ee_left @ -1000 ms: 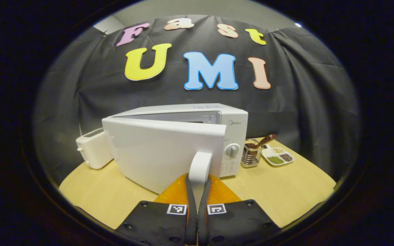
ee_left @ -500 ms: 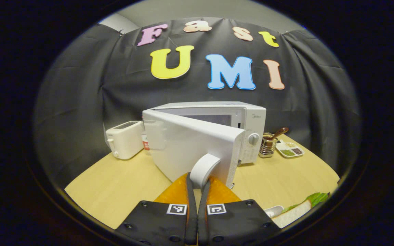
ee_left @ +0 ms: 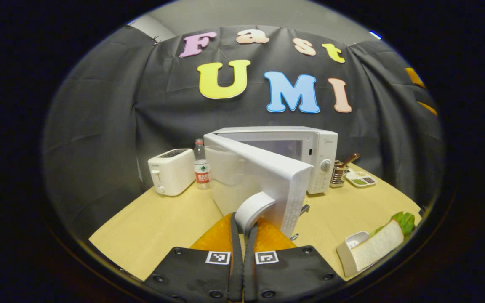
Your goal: Open the microwave oven with the left hand, put the food in, and close the microwave oven.
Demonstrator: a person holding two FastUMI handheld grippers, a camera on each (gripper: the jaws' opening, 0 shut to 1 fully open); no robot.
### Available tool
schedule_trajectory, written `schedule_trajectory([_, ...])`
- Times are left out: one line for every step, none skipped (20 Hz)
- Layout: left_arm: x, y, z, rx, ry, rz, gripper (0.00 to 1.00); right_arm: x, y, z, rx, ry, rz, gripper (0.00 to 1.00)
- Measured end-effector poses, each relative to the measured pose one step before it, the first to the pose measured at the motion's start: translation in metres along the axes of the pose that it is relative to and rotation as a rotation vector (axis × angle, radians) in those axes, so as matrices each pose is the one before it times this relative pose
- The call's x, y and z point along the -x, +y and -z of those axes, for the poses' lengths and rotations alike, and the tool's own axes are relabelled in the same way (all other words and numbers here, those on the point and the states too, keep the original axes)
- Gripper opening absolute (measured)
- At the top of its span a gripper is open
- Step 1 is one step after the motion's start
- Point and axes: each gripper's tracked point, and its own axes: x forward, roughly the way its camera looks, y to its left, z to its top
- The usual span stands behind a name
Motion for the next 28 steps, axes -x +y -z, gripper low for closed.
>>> schedule_trajectory([0.00323,0.0106,0.00309,-0.01099,0.00453,0.00549,0.07,-0.00258,0.00976,0.00368,0.00174,0.00646,0.00145,0.98])
schedule_trajectory([0.00155,0.00967,0.001,-0.0083,0.00237,0.00842,0.07,-0.00184,0.00891,0.00082,-0.00082,-0.00244,0.00425,0.99])
schedule_trajectory([0.00209,0.0111,0.00154,-0.00499,0.00036,0.00496,0.07,-0.00239,0.00783,0.00059,-0.00245,-0.00114,0.00576,0.99])
schedule_trajectory([0.00149,0.01102,0.00025,-0.0035,-0.00093,-0.00004,0.07,-0.00304,0.00627,0.00357,-0.00341,0.00761,0.00889,0.98])
schedule_trajectory([0.00101,0.01132,0.00205,-0.00518,-0.00031,-0.00173,0.07,-0.00259,0.00704,0.00317,-0.00498,0.00688,0.00616,0.99])
schedule_trajectory([0.00184,0.011,0.00062,-0.00423,-0.00211,-0.00347,0.07,-0.00294,0.0059,0.00061,-0.00225,-0.0004,0.00886,0.99])
schedule_trajectory([0.00134,0.01001,0.00171,0.00157,-0.00163,0.00342,0.07,-0.00198,0.00445,-0.00032,0.00181,-0.00181,0.01034,0.99])
schedule_trajectory([0.00076,0.00669,0.00047,0.00396,-0.00341,0.01419,0.07,-0.0025,0.00459,0.00011,0.00305,-0.00084,0.00951,0.99])
schedule_trajectory([-0.00002,0.00577,0.00179,-0.00448,-0.00195,0.01209,0.07,-0.00297,0.00479,0.00142,0.00324,-0.00109,0.00893,0.95])
schedule_trajectory([0.00175,0.00482,0.00016,-0.00263,-0.00432,0.01311,0.07,-0.0028,0.00454,0.0009,0.00318,0.00015,0.00876,0.99])
schedule_trajectory([0.00022,0.00404,0.00015,0.00013,-0.00409,0.01284,0.07,-0.00155,0.00393,0.00129,0.00207,0.0,0.00995,0.99])
schedule_trajectory([0.00039,0.00421,-0.00069,-0.00032,-0.00527,0.01018,0.08,-0.00197,0.00355,0.00018,0.00044,-0.00067,0.00907,0.95])
schedule_trajectory([-0.00013,0.00451,0.00112,0.00304,-0.00466,0.01103,0.09,-0.00108,0.0034,-0.00027,0.00233,-0.00291,0.01107,0.98])
schedule_trajectory([-0.00538,0.00437,0.00229,0.00778,0.00447,0.01386,0.1,-0.00057,0.00154,-0.00033,0.00541,-0.00054,0.01328,0.99])
schedule_trajectory([0.00603,0.00611,0.00144,0.00647,0.00885,0.00391,0.14,0.00029,0.00187,0.00135,0.00557,0.00276,0.01221,0.99])
schedule_trajectory([0.00031,0.00958,0.00128,0.016,0.01659,-0.01366,0.17,0.00043,-0.00106,0.00039,0.00701,0.00441,0.0159,0.99])
schedule_trajectory([0.00395,0.00534,0.00131,0.01037,0.01076,-0.01538,0.27,0.00048,-0.00064,0.0015,0.00434,0.00609,0.00816,0.99])
schedule_trajectory([0.00606,0.00809,0.00012,0.00178,0.0037,-0.02303,0.36,0.00057,-0.00006,0.00264,-0.00033,0.00989,0.00106,0.99])
schedule_trajectory([0.00318,0.0033,0.00069,0.00359,0.00591,-0.01974,0.52,0.001,-0.00153,-0.00022,-0.00023,-0.00017,-0.00263,0.99])
schedule_trajectory([0.00727,0.00359,-0.00265,-0.0007,-0.00231,-0.02383,0.67,0.00005,-0.00393,-0.00057,0.00316,-0.00135,-0.00064,0.99])
schedule_trajectory([0.01174,0.00144,-0.00467,0.00185,-0.01668,-0.01315,0.83,0.00027,-0.00519,0.00222,0.00474,0.00538,-0.00127,0.99])
schedule_trajectory([0.01047,-0.00168,-0.00626,0.00499,-0.01666,-0.02035,0.98,-0.00074,-0.00723,0.00208,0.00249,0.01236,0.00161,0.99])
schedule_trajectory([0.01424,-0.0012,-0.00663,0.0021,-0.02071,-0.02017,0.98,-0.0003,-0.00828,0.00492,-0.00175,0.02082,0.00132,0.99])
schedule_trajectory([0.0121,-0.00044,-0.01152,0.00397,-0.02629,-0.02146,0.99,-0.00015,-0.00851,0.00396,-0.00849,0.02411,-0.0004,0.99])
schedule_trajectory([0.01091,-0.00106,-0.01383,0.00912,-0.02844,-0.01679,0.98,0.00047,-0.00842,0.00394,-0.01387,0.02248,-0.00165,0.99])
schedule_trajectory([0.00798,-0.00227,-0.0139,0.01038,-0.02477,-0.01428,0.97,0.00041,-0.00962,0.00395,-0.01467,0.02423,-0.00115,0.99])
schedule_trajectory([0.00643,-0.00246,-0.01077,0.01065,-0.01599,-0.00913,0.99,0.00034,-0.01047,0.00469,-0.0156,0.02236,0.00244,0.99])
schedule_trajectory([0.00535,-0.00357,-0.01246,0.00733,-0.01545,-0.00745,0.98,-0.00131,-0.01058,0.00525,-0.01242,0.02652,0.00525,0.99])
